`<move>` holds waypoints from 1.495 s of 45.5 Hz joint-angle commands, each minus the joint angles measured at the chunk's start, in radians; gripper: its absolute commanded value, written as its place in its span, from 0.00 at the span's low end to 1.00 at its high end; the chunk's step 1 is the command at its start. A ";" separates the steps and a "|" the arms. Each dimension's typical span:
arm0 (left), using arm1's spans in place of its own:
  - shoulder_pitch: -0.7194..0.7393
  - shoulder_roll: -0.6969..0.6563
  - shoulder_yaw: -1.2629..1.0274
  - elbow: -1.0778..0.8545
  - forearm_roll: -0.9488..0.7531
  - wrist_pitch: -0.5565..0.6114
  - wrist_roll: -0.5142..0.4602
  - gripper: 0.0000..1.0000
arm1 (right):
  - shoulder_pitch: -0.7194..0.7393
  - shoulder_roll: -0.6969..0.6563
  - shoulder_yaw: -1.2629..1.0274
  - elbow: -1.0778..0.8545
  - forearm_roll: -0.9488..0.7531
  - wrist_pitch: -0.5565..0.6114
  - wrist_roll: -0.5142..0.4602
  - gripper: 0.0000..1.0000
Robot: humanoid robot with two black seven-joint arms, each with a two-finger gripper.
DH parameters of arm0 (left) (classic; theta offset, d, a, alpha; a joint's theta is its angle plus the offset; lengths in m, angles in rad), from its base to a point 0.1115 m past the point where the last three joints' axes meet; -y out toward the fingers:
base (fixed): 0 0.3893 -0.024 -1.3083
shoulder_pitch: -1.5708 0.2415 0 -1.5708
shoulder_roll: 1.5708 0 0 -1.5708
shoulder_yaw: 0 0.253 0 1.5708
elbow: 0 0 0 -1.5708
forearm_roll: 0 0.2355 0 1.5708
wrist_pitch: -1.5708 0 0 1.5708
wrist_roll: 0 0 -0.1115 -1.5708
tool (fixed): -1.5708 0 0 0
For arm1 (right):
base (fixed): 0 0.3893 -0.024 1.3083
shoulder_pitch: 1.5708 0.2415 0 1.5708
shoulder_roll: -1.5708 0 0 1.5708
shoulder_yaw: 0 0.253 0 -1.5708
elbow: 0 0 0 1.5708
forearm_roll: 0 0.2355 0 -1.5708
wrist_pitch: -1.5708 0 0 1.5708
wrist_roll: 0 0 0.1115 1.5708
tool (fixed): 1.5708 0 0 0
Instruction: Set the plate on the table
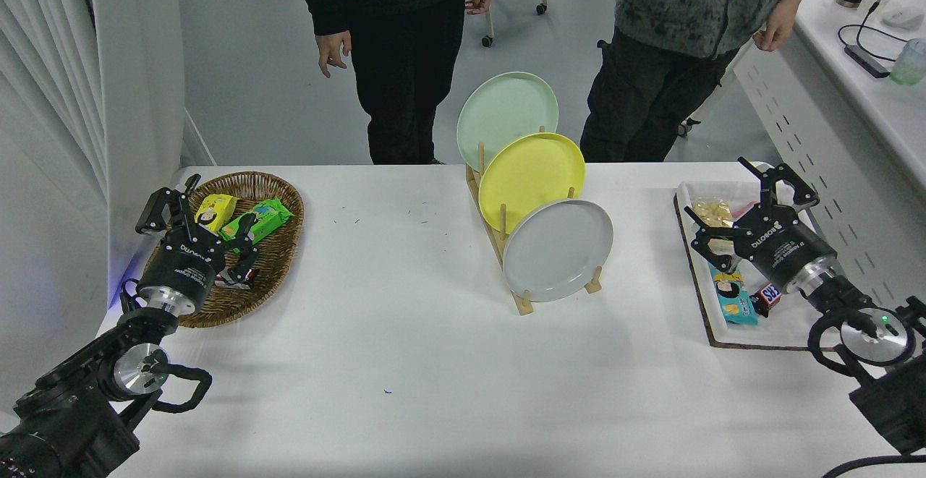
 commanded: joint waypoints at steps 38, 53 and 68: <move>0.000 0.002 0.000 0.000 -0.002 0.000 -0.003 0.98 | -0.002 -0.015 -0.025 -0.015 0.007 -0.011 0.005 0.99; 0.000 0.002 0.002 0.000 -0.002 0.000 -0.003 0.98 | 0.060 -0.104 -0.140 -0.015 0.007 -0.011 0.001 0.99; -0.002 0.002 0.002 0.000 -0.002 0.000 -0.003 0.98 | 0.204 -0.305 -0.504 0.311 0.115 -0.297 -0.001 0.98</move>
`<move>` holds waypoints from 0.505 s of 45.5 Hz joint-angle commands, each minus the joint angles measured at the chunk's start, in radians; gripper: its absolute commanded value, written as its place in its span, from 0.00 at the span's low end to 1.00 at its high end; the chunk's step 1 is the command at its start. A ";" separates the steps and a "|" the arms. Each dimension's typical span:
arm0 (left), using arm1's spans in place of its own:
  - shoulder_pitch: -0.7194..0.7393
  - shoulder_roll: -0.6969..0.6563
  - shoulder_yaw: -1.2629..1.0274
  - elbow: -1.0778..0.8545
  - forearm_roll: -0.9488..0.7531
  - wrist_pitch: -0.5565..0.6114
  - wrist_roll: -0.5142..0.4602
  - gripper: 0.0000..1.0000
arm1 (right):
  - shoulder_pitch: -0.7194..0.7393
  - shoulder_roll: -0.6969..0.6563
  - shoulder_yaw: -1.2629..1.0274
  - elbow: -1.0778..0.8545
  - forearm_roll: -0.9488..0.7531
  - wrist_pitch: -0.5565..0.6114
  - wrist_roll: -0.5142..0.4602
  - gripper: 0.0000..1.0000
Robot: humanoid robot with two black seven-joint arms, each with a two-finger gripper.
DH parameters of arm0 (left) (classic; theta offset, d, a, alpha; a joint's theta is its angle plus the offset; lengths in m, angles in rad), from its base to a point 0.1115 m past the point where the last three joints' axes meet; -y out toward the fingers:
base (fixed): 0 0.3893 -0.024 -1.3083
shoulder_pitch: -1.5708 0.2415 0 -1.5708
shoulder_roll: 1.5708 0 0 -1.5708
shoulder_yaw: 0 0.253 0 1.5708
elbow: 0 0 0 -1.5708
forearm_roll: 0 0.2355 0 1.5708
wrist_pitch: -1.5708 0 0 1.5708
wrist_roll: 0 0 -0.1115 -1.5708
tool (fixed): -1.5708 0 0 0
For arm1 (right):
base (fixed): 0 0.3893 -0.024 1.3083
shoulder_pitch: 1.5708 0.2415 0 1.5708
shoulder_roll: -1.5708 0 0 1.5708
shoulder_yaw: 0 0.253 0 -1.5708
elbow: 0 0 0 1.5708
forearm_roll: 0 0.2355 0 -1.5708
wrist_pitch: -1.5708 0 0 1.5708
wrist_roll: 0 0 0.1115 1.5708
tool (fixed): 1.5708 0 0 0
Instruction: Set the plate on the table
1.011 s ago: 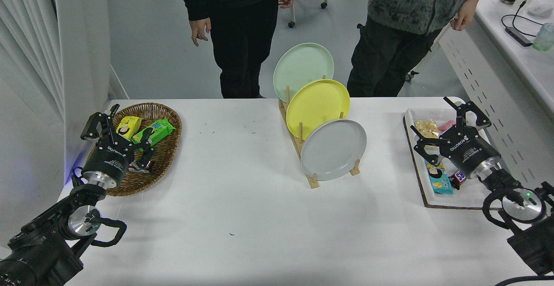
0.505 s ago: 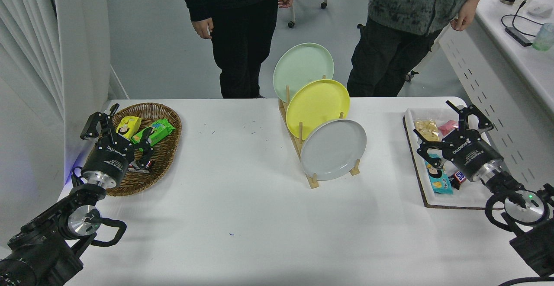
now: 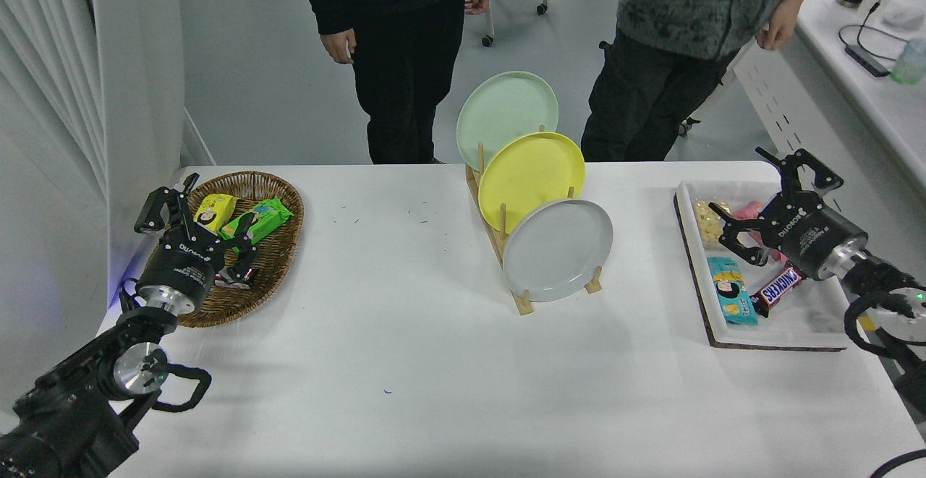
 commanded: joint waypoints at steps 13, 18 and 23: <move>0.000 0.000 0.000 0.000 0.000 0.000 0.000 0.98 | 0.141 -0.116 -0.328 0.437 0.127 -0.520 -0.001 0.98; 0.000 0.000 0.000 0.000 0.000 0.000 0.000 0.98 | 0.165 -0.115 -0.366 0.494 0.168 -0.585 -0.001 0.98; 0.000 0.000 0.000 0.000 0.000 0.000 0.000 0.98 | 0.185 -0.112 -0.406 0.528 0.188 -0.629 -0.001 0.98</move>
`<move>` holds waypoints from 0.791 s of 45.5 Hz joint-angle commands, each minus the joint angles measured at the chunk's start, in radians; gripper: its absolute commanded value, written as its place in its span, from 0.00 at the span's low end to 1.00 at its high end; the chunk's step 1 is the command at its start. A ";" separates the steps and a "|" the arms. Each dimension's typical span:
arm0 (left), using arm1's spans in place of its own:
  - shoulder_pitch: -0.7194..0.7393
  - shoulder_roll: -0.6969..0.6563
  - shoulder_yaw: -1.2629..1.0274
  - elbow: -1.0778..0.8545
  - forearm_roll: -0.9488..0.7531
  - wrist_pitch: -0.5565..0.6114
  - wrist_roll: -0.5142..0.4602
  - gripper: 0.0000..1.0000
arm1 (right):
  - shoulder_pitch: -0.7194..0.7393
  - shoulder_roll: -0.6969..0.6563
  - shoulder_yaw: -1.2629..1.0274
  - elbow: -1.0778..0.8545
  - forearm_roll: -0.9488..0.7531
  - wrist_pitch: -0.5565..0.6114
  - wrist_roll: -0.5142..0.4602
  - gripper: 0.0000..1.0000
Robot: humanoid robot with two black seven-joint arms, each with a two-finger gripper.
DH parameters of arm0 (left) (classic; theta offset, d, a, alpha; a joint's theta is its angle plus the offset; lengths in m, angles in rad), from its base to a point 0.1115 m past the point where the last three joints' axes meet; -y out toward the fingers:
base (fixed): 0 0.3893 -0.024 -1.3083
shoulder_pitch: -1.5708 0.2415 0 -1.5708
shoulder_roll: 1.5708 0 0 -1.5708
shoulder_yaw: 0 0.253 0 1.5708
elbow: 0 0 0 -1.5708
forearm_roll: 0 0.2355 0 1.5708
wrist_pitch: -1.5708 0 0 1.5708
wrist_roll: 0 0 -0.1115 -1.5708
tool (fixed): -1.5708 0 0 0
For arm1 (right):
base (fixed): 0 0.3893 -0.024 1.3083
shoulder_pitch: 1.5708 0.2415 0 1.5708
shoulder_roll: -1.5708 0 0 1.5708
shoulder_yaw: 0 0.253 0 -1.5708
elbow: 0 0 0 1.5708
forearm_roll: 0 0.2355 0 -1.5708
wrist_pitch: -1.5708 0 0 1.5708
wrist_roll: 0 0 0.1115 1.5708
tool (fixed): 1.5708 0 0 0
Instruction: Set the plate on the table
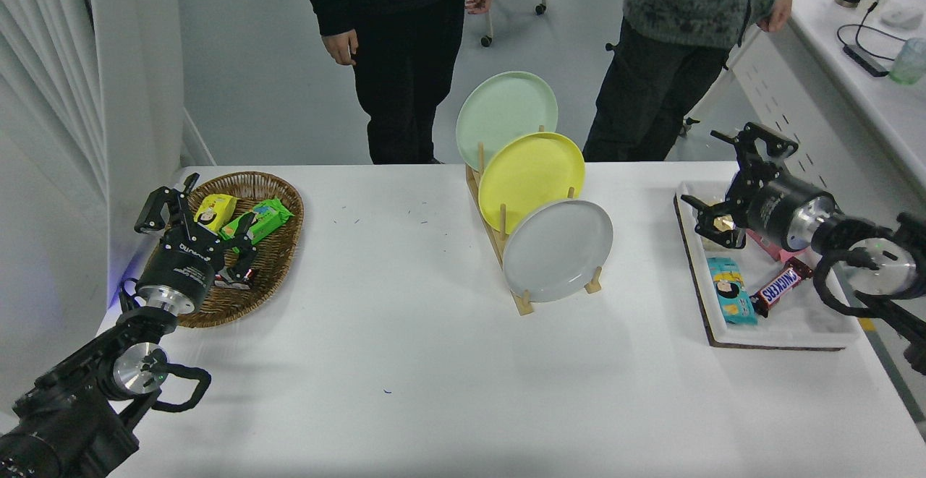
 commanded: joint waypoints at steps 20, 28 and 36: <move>0.000 0.000 0.000 0.000 0.000 0.000 0.000 0.98 | 0.105 0.125 -0.152 0.159 0.057 -0.310 0.000 0.94; 0.000 0.000 0.000 0.000 0.000 0.000 0.000 0.98 | 0.117 0.170 -0.197 0.149 0.060 -0.338 -0.009 0.94; 0.000 0.000 0.000 0.000 0.000 0.000 0.000 0.98 | 0.120 0.182 -0.204 0.147 0.059 -0.347 -0.012 0.91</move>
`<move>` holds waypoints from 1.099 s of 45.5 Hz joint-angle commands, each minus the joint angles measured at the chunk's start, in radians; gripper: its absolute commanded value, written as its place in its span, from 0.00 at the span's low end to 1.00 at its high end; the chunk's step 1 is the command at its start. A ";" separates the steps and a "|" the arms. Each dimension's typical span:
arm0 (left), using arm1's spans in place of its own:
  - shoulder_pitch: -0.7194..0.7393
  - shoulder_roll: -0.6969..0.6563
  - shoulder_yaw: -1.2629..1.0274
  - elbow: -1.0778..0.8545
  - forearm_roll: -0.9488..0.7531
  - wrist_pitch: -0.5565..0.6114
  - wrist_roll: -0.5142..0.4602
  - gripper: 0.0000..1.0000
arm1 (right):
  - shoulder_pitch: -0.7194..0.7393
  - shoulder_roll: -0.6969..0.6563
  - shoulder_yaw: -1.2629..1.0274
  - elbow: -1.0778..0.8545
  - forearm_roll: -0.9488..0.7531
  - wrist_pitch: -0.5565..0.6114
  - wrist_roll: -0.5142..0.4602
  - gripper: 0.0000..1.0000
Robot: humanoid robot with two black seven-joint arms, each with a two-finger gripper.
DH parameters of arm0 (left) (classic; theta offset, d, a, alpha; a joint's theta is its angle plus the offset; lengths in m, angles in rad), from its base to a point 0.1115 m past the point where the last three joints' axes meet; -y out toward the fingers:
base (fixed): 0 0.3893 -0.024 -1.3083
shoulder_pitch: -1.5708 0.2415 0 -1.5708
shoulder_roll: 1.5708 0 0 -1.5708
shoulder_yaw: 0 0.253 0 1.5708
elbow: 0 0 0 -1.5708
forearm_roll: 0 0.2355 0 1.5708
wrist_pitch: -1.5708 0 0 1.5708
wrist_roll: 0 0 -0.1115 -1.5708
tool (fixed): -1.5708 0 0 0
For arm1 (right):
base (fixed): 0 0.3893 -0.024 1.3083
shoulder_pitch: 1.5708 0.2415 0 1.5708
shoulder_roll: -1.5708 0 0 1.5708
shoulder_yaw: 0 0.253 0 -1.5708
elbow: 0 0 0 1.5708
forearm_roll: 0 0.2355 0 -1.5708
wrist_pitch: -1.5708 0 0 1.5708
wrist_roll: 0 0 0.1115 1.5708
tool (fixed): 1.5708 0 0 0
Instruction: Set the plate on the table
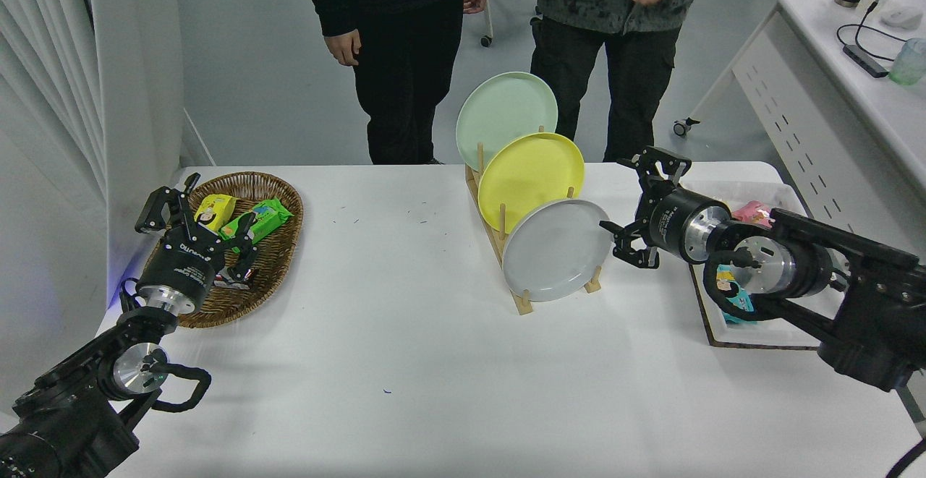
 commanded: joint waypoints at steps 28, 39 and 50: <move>0.000 0.000 0.000 0.000 0.000 0.000 0.000 0.98 | 0.056 0.129 -0.045 -0.139 -0.014 -0.028 -0.042 0.88; 0.000 0.000 0.000 0.000 0.000 0.000 0.000 0.98 | 0.056 0.150 -0.044 -0.139 -0.017 -0.025 -0.042 0.87; 0.000 0.000 0.000 0.000 0.000 0.000 0.000 0.98 | 0.060 0.164 -0.042 -0.158 -0.020 -0.023 -0.042 0.83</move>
